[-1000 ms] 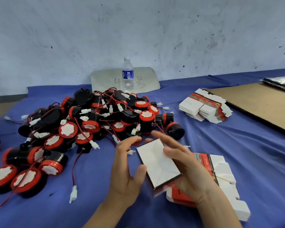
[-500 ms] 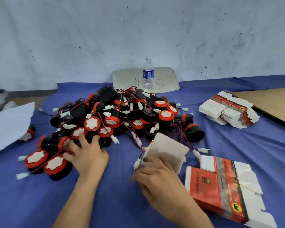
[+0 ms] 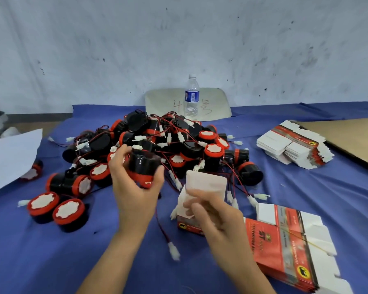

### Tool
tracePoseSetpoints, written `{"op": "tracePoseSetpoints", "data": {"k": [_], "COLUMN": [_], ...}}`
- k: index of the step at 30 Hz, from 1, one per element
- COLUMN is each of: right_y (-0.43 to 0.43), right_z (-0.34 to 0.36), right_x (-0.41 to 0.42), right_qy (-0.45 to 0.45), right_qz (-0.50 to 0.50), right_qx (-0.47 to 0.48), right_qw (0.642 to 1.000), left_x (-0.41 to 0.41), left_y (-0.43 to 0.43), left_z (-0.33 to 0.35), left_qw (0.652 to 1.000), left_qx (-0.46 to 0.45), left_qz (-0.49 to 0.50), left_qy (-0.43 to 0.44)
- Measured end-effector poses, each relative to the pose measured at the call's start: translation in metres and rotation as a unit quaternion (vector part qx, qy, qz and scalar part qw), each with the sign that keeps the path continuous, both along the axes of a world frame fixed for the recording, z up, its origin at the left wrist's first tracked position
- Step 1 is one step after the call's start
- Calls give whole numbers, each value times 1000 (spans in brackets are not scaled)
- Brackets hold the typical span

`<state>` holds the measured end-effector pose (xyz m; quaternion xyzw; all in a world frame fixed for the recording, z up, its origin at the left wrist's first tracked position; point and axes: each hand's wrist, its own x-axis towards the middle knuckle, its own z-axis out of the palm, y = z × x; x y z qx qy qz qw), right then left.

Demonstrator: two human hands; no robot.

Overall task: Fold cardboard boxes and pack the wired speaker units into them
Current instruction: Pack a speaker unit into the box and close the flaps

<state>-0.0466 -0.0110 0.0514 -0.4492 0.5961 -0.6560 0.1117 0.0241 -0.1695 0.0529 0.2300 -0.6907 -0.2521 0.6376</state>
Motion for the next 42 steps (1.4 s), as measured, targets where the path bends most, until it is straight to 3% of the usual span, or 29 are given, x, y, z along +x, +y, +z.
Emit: {"op": "tracePoseSetpoints", "data": {"k": [4,7,9,13,17,21,24,28,30,33,37,39,42], "right_y": [2,5,7,14,11,11,15,28,37,41,29,22,16], "right_z": [7,14,16,17,13,14,19,26,31,36,29,20,17], "right_x": [-8,-13,-17,-23,-20,-18,-22,-36,-39,-36,-22,-18,-19], "right_qy": [-204,-305,-323,-297,-277,-168,-138,-129,-78,68,196,217,173], "right_qz": [98,132,127,123,128,149,102,-52,-113,-157,-175,-180,-152], "right_qx": [-62,-103,-130,-180,-202,-191,-206,-235,-219,-168,0,44,87], "right_qw": [972,937,929,930,931,956,963,962,966,971,965,958,969], "left_x": [-6,-16,-21,-17,-19,-19,-19,-19,-19,-20,-21,-21,-21], "left_y": [32,53,63,62,65,72,70,54,49,46,46,46,46], "left_z": [0,-4,-9,-10,-12,-11,-9,-12,-13,-17,-21,-21,-19], "left_qw": [987,945,923,923,940,963,964,962,961,961,954,951,951], "left_qx": [-123,-268,-303,-264,-156,-96,-105,-176,-190,-203,-233,-244,-243], "left_qz": [-98,-176,-217,-247,-285,-234,-228,-183,-165,-139,-119,-122,-138], "left_qy": [-15,-62,-94,-128,-108,-93,-81,-103,-111,-127,-147,-146,-132]}}
